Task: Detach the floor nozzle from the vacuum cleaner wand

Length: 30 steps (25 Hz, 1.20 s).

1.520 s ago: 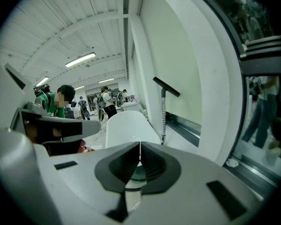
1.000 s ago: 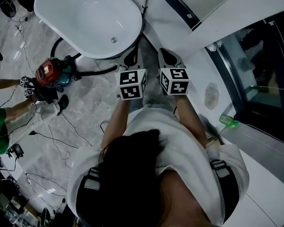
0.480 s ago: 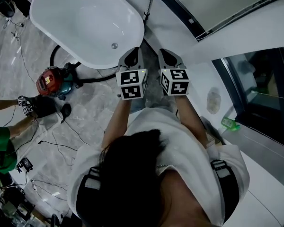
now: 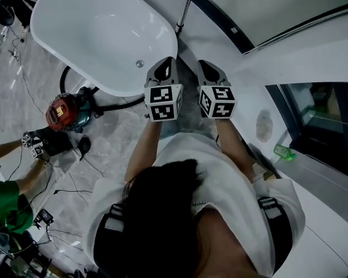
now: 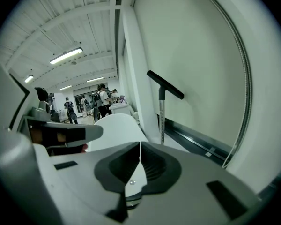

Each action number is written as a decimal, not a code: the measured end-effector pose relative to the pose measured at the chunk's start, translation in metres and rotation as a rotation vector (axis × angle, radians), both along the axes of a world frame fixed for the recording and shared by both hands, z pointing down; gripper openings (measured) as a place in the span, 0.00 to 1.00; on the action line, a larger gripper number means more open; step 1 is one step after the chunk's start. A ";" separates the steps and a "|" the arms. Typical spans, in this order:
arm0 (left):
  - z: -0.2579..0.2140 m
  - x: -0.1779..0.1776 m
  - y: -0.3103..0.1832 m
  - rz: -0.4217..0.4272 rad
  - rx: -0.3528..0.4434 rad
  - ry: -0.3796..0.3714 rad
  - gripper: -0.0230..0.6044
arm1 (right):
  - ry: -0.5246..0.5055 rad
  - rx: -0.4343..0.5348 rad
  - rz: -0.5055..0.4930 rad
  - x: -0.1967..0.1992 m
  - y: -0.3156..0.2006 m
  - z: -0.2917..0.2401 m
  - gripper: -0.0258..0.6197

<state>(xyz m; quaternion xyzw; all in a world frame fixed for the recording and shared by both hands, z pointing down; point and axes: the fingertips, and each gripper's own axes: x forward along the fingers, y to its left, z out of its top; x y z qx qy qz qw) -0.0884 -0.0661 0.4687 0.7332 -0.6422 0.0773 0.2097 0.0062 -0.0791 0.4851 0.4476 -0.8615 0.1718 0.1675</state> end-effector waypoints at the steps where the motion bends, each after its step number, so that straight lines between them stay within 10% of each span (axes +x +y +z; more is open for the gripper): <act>1: 0.001 -0.002 -0.003 0.006 0.000 -0.001 0.04 | -0.008 0.001 0.005 -0.002 -0.003 0.000 0.07; 30: -0.016 -0.035 -0.063 0.067 0.059 -0.008 0.04 | -0.022 0.108 0.127 -0.002 -0.068 -0.030 0.07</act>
